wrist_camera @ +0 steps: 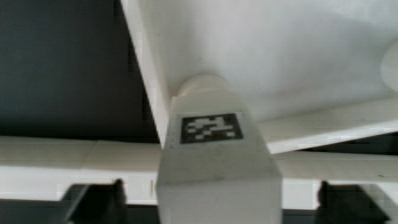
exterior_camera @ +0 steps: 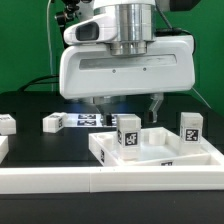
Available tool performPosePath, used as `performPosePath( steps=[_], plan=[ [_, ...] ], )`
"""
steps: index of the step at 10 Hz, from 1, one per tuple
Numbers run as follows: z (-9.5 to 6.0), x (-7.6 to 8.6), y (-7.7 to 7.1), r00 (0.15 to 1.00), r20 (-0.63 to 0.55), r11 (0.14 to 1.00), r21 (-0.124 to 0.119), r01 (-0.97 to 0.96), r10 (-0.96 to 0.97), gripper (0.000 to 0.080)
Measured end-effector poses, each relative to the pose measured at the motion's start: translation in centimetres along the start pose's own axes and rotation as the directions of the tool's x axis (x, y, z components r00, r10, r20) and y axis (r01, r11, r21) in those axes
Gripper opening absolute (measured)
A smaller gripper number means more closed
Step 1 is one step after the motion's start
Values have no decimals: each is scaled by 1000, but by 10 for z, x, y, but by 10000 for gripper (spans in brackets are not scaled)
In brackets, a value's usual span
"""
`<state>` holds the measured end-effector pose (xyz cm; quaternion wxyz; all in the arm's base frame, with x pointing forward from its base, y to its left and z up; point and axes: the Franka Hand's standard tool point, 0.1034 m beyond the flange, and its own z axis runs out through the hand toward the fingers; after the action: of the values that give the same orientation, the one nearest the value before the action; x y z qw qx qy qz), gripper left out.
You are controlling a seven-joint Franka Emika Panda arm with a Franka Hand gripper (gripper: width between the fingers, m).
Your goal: Assemble square table
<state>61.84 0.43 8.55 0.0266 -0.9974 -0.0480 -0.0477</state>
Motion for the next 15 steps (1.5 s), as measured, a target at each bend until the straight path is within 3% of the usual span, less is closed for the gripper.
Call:
performPosePath(
  steps=[1, 2, 6, 9, 13, 15],
  plan=[
    [0, 0, 0, 1000, 0, 1000, 0, -4, 4, 425],
    [0, 0, 0, 1000, 0, 1000, 0, -24, 24, 287],
    [0, 0, 1, 972, -1, 972, 0, -233, 233, 287],
    [1, 0, 2, 885, -12, 885, 4, -466, 466, 287],
    [1, -1, 3, 658, -19, 658, 16, -752, 753, 288],
    [2, -1, 1, 421, -19, 421, 14, -907, 907, 290]
  ],
)
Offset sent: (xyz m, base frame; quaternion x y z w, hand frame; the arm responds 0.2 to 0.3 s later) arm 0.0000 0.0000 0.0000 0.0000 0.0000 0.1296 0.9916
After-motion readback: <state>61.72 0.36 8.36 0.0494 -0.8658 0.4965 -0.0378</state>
